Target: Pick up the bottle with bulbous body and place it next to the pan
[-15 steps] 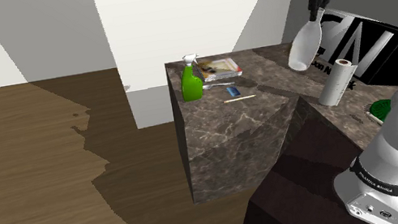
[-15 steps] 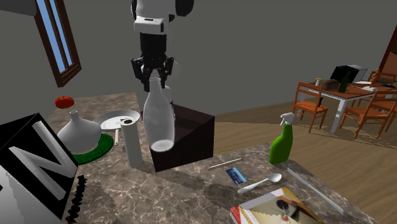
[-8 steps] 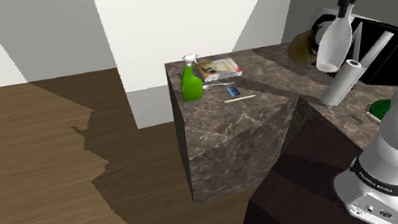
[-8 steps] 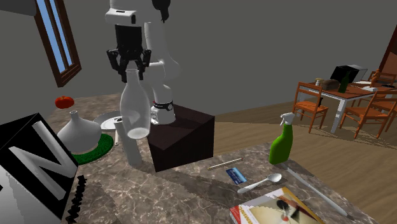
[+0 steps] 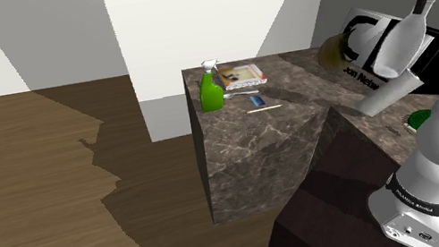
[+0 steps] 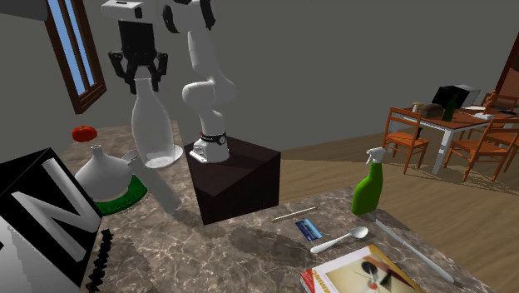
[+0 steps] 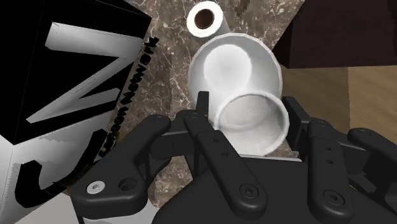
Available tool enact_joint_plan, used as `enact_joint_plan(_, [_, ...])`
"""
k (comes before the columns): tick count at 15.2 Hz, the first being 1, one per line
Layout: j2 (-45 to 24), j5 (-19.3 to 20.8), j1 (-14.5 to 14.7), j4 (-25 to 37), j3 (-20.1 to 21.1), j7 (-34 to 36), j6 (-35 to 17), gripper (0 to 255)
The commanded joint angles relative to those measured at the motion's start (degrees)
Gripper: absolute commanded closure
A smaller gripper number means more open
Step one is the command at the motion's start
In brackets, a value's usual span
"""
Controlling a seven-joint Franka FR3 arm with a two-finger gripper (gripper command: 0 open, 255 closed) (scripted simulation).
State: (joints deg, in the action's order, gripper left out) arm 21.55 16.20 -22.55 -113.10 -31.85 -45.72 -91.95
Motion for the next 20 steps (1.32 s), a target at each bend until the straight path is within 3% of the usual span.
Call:
enact_joint_plan(1, [1.6, 1.3, -1.2, 0.0, -1.3, -2.4, 0.9, 255])
enact_joint_plan(12, [6.0, 6.9, -5.9, 4.8, -9.0, -15.9, 6.1, 255])
enact_joint_plan(20, [4.2, 8.9, -7.0, 13.1, -17.7, -27.9, 8.9, 255])
